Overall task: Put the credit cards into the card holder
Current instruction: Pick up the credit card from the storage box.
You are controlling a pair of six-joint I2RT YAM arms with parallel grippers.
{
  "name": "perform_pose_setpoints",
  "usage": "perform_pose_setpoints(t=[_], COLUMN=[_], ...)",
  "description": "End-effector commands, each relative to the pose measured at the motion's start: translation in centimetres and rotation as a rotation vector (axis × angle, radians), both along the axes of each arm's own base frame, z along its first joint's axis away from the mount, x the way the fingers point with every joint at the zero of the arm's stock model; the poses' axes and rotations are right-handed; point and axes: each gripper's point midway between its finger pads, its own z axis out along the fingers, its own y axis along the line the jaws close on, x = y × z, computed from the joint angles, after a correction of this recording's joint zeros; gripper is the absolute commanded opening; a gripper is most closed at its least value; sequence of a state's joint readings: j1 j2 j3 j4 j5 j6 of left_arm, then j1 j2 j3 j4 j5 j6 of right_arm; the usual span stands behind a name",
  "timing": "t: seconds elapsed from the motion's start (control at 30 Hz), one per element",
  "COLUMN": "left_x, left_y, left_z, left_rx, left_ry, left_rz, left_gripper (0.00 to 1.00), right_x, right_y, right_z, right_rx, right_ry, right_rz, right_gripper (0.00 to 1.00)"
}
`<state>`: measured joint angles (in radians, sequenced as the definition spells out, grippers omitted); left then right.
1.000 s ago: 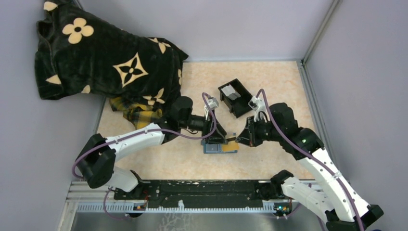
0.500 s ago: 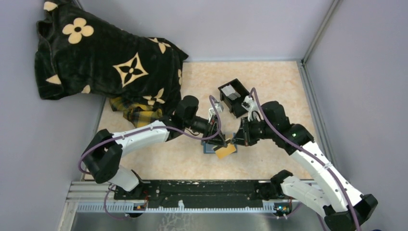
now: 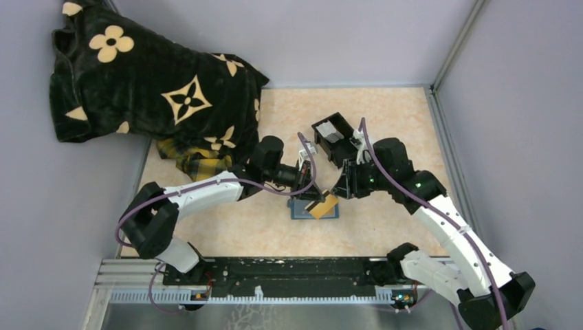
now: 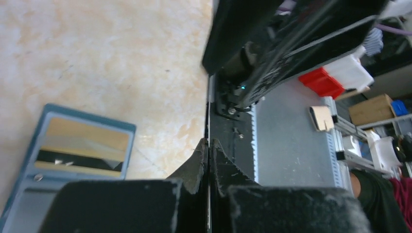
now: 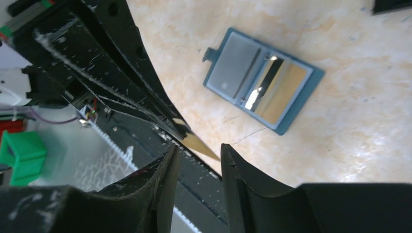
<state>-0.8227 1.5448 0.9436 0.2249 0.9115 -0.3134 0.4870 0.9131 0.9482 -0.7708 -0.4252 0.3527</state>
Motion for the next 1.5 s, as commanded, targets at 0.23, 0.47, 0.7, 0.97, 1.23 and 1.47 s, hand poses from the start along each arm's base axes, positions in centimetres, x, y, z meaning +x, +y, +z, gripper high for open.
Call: perform_pose_setpoints(t=[0.23,0.47,0.7,0.97,1.23,1.47], left_x=[7.1,7.7,7.5,7.8,8.2,8.3], left_y=[0.4,1.9,1.5,1.8,2.4,2.5], left_z=[1.0,1.8,1.8,0.8,0.6,0.2], left_rx=[-0.183,-0.363,-0.422,-0.404,-0.398,-0.41], left_ry=[0.176,0.392,0.498,0.503,0.483,0.495], left_rz=[0.58,0.712,0.689,0.717,0.746,0.742], left_gripper=[0.0,0.0,0.0,0.0,0.0,0.0], right_x=[3.7,4.1,4.6,4.6,5.0,5.4], right_y=[-1.0,-0.1,0.6,1.2,-0.4,0.0], right_z=[-0.6,-2.8,-3.9,-3.7,-4.1,-3.9], right_rx=[0.066,0.134,0.184,0.237,0.182,0.201], right_ry=[-0.2,-0.187,-0.176,-0.178,-0.203,-0.212], right_rz=[-0.19,-0.209,-0.214,-0.215,-0.287,-0.282], right_gripper=[0.41,0.41,0.41,0.4,0.39,0.39])
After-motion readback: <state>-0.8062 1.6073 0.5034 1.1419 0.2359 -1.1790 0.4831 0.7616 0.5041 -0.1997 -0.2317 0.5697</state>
